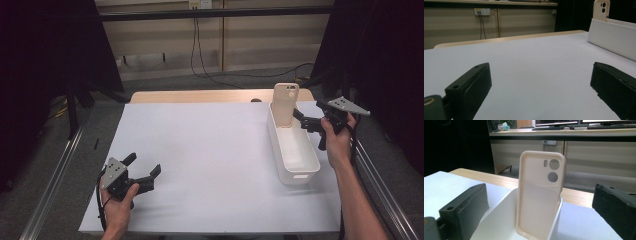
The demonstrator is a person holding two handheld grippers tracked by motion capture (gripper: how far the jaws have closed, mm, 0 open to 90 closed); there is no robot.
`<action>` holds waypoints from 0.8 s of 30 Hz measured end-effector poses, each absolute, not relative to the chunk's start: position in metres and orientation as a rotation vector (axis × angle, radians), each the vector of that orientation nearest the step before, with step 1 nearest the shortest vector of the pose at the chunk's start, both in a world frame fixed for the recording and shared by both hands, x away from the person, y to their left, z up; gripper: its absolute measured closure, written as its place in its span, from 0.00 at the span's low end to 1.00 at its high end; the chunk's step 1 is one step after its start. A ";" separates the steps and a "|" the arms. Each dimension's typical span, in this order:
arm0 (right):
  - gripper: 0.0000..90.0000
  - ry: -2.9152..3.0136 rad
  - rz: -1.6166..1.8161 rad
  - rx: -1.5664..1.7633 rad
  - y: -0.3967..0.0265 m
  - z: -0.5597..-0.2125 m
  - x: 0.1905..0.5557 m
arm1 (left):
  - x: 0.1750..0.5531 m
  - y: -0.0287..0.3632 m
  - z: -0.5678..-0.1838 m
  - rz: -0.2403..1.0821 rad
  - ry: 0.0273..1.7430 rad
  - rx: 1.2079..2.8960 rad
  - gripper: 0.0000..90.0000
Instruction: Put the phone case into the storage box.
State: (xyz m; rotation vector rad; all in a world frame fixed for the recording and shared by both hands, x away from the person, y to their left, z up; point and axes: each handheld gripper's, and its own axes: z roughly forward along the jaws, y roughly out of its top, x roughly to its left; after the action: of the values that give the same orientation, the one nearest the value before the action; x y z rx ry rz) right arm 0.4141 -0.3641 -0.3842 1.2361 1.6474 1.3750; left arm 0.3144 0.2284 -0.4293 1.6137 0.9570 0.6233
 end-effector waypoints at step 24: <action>0.00 1.612 1.383 1.215 -0.372 -0.379 0.362 | 0.306 0.226 -0.426 0.643 0.924 1.622 0.04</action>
State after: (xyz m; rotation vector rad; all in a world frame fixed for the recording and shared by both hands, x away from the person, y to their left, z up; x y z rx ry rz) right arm 0.3619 -0.3723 -0.3790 1.2150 1.6124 1.3833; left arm 0.3064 0.2257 -0.4260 1.6224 0.9242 0.6430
